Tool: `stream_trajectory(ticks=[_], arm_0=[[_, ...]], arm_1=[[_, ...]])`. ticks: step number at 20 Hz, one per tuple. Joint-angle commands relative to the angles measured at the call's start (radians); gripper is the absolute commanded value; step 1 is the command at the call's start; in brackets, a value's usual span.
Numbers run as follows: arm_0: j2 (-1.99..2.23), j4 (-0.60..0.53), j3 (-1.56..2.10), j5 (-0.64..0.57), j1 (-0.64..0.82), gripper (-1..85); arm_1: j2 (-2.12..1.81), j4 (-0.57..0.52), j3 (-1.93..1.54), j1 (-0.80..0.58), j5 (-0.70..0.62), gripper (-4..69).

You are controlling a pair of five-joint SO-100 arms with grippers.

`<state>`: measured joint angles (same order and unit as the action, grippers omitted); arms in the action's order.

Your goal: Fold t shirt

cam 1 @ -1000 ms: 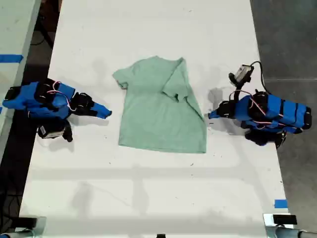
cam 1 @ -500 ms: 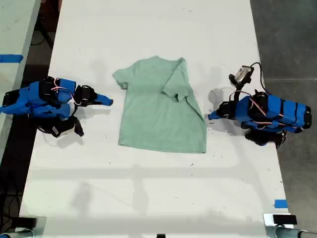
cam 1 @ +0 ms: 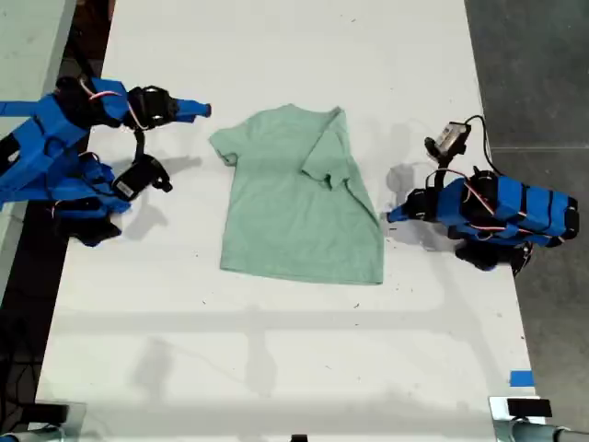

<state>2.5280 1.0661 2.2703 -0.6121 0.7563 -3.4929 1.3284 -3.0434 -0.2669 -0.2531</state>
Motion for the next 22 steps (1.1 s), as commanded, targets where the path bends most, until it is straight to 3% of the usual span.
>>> stream_trajectory(ticks=[1, 4, 8, 15, 17, 19, 22], arm_0=[[-0.304, -0.094, -0.124, -0.150, 0.150, 21.3], [-0.595, -0.143, -0.189, -0.250, 0.236, 21.3], [-0.785, -0.158, -0.304, -0.295, 0.268, 20.2], [-0.942, -0.140, -0.388, -0.272, 0.224, 15.0], [-0.982, -0.129, -0.390, -0.262, 0.222, 10.9], [-1.043, -0.109, -0.408, -0.247, 0.244, 0.0], [-1.060, -0.063, -0.431, -0.227, 0.265, 0.0]], arm_1=[[-0.012, -0.029, -0.035, 0.043, -0.035, 1.3], [-0.012, -0.038, -0.034, 0.052, -0.064, 2.2], [-0.012, -0.041, -0.032, 0.063, -0.069, 2.2], [-0.012, -0.041, -0.032, 0.063, -0.067, 1.9], [-0.012, -0.041, -0.032, 0.063, -0.066, 1.8], [-0.012, -0.041, -0.032, 0.063, -0.067, 1.7], [-0.012, -0.040, -0.032, 0.063, -0.066, 1.5]])
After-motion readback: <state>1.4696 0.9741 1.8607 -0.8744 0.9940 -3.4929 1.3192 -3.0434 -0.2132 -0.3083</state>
